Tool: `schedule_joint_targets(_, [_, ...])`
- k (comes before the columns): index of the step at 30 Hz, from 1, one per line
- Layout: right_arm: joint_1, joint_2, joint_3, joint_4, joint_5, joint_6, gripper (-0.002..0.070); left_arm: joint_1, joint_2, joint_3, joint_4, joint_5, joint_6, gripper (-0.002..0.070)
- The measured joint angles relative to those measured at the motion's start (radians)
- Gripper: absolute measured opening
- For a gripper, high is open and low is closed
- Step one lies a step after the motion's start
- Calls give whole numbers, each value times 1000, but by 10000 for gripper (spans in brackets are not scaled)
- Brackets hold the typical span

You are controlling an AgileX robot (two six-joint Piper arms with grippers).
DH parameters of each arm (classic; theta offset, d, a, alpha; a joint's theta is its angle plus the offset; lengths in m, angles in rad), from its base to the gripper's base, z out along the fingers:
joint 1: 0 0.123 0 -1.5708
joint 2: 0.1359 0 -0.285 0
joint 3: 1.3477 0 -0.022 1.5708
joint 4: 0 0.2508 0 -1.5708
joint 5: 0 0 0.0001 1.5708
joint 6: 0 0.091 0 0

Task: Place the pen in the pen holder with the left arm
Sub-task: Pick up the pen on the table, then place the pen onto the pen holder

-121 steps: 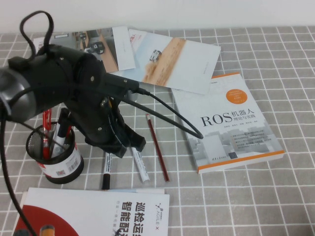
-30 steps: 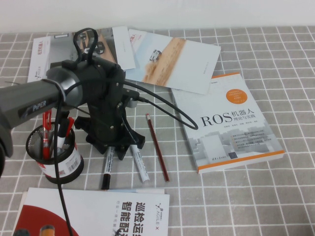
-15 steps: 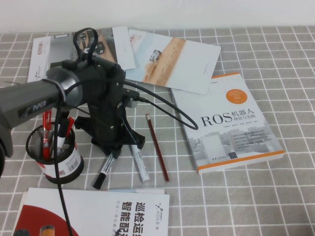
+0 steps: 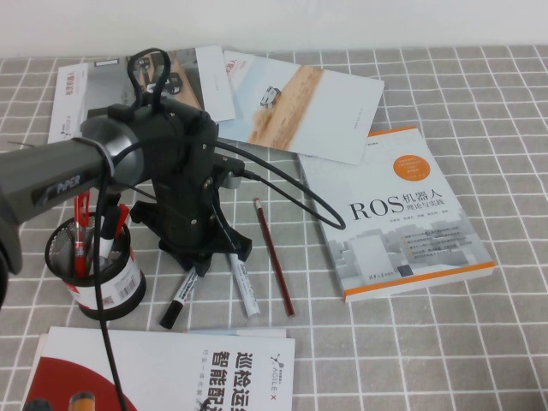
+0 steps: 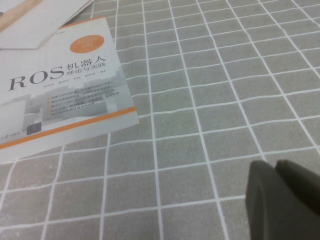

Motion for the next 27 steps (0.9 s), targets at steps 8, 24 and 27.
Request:
schedule_joint_targets(8, [0,0,0,0,0,0,-15,0,-60,0,0,2,3,92])
schedule_joint_targets(24, [0,0,0,0,0,0,-15,-111,-305,2,-14,-93,5,92])
schedule_joint_targets(27, [0,0,0,0,0,0,-15,-127,-412,41,-15,-162,5,92])
